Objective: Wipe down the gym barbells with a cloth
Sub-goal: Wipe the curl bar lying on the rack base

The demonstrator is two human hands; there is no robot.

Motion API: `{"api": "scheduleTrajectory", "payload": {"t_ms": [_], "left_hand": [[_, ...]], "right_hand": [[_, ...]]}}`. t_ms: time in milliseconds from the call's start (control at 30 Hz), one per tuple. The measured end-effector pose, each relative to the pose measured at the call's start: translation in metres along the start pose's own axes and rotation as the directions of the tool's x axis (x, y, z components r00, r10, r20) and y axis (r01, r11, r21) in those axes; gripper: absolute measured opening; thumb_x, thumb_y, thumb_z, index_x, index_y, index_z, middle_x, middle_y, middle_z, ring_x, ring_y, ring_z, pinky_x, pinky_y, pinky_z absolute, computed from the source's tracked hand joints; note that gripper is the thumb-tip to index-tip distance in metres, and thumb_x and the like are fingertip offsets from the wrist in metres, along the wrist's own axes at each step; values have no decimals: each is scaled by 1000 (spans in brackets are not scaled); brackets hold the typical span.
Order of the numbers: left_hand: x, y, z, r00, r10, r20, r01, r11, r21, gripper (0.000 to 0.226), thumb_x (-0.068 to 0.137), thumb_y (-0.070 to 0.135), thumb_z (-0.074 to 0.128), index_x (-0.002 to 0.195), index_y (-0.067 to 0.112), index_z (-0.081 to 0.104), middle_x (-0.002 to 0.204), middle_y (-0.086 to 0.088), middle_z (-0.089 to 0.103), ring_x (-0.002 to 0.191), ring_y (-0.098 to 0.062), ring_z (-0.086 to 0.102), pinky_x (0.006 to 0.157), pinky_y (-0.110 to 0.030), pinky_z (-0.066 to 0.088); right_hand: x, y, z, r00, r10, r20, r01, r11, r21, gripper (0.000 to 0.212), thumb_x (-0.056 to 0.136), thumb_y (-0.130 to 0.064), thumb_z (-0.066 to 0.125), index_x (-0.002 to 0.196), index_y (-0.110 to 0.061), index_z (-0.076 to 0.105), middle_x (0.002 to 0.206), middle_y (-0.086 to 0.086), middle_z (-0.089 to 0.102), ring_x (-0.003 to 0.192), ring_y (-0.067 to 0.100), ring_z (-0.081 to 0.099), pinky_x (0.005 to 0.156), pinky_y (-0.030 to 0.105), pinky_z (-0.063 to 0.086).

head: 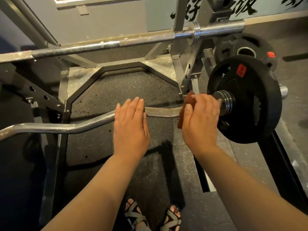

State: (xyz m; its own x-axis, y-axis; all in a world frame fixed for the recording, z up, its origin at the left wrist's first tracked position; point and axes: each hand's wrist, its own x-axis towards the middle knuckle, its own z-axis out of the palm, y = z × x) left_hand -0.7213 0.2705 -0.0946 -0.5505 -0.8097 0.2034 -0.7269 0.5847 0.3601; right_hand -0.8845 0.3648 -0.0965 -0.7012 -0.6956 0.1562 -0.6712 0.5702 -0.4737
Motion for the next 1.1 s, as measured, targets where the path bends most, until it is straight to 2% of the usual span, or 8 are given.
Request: {"api": "scheduleTrajectory", "payload": {"t_ms": [100, 267, 367, 633, 733, 867, 1000, 1100], "left_hand": [[-1, 1, 2, 1000, 6, -2, -6, 1000, 5, 47, 108, 27, 35, 152, 12, 44, 156, -5, 44, 149, -25, 31, 128, -41, 4], [0, 0, 1, 1000, 6, 18, -6, 1000, 15, 50, 108, 31, 30, 153, 14, 41, 158, -4, 42, 150, -23, 29, 128, -42, 5], [0, 0, 0, 1000, 2, 9, -2, 1000, 8, 46, 110, 27, 33, 153, 14, 42, 157, -5, 43, 150, -23, 29, 128, -40, 4], [0, 1, -1, 1000, 6, 14, -6, 1000, -6, 46, 110, 28, 33, 153, 13, 41, 157, -6, 43, 151, -24, 29, 128, -44, 6], [0, 1, -1, 1000, 4, 21, -4, 1000, 1, 48, 109, 29, 34, 154, 13, 41, 158, -6, 42, 151, -24, 28, 128, -44, 6], [1, 0, 1, 1000, -2, 1, 2, 1000, 10, 47, 110, 28, 31, 153, 12, 43, 157, -6, 44, 150, -25, 30, 128, -44, 7], [2, 3, 4, 1000, -18, -20, 18, 1000, 15, 47, 109, 27, 34, 151, 12, 45, 155, -7, 45, 149, -26, 32, 128, -45, 8], [2, 3, 6, 1000, -7, -25, 8, 999, 38, 49, 107, 28, 33, 151, 11, 45, 155, -7, 45, 149, -26, 32, 128, -44, 8]], "right_hand": [[-11, -23, 15, 997, -49, 67, 53, 997, -49, 44, 108, -41, 30, 138, -12, 45, 147, 8, 39, 152, 32, 16, 127, 54, 8], [8, 8, -2, 936, -263, 233, 270, 963, 4, 33, 108, -37, 36, 130, -19, 52, 135, 0, 46, 136, 19, 31, 121, 49, 26], [25, 31, -21, 978, -119, 174, 117, 993, 17, 30, 108, -31, 36, 126, -18, 56, 134, 0, 50, 136, 18, 38, 122, 46, 29], [-4, 28, -19, 995, -12, 99, 15, 999, -38, 45, 111, -27, 32, 152, -11, 39, 159, 4, 33, 154, 23, 14, 124, 36, 7], [17, 26, -25, 979, -118, 166, 146, 976, -165, 38, 109, -28, 33, 136, -8, 51, 141, 10, 48, 138, 28, 36, 122, 43, 25], [44, 16, -28, 956, -143, 258, 217, 933, -288, 20, 102, -20, 47, 104, -8, 63, 105, 10, 64, 103, 30, 56, 99, 44, 45], [13, -10, -7, 999, 33, -4, -33, 996, -84, 32, 106, -25, 35, 120, -9, 60, 122, 9, 57, 124, 30, 45, 115, 49, 34], [-11, -48, 20, 995, -57, 76, 59, 998, -26, 34, 106, -22, 32, 129, -10, 54, 136, 8, 50, 139, 30, 35, 122, 51, 22]]}}
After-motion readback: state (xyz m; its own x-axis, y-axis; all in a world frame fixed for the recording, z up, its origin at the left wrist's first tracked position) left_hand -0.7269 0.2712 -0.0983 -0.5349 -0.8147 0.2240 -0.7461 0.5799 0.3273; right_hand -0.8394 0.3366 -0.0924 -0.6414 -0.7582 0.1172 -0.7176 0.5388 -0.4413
